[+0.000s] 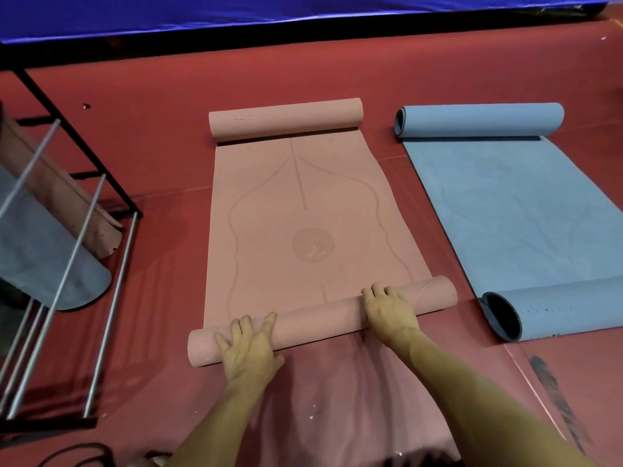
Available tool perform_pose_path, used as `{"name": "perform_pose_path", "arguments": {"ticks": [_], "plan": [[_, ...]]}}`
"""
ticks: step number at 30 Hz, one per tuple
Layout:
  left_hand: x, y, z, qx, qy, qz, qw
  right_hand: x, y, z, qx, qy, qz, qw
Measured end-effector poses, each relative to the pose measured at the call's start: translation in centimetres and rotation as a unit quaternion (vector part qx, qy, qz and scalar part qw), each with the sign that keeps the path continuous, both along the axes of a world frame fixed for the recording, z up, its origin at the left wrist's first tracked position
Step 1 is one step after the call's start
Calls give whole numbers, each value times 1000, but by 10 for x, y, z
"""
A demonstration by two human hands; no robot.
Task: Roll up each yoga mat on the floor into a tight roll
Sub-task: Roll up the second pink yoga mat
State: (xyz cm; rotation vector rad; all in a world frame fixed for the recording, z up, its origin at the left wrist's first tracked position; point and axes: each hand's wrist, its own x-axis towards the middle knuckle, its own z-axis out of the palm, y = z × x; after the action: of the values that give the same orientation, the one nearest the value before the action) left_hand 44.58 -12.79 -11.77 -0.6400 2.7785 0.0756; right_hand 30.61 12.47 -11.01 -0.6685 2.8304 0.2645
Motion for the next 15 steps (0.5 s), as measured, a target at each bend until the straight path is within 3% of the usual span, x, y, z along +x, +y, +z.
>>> {"name": "perform_pose_path", "arguments": {"ticks": [7,15], "plan": [[-10,-30,-5,26,47,-52,997,-19,0,-3,4,-36,15,999],[-4,-29,-18,-8,126,-54,990,-18,5,-14,-36,20,-2,999]]}}
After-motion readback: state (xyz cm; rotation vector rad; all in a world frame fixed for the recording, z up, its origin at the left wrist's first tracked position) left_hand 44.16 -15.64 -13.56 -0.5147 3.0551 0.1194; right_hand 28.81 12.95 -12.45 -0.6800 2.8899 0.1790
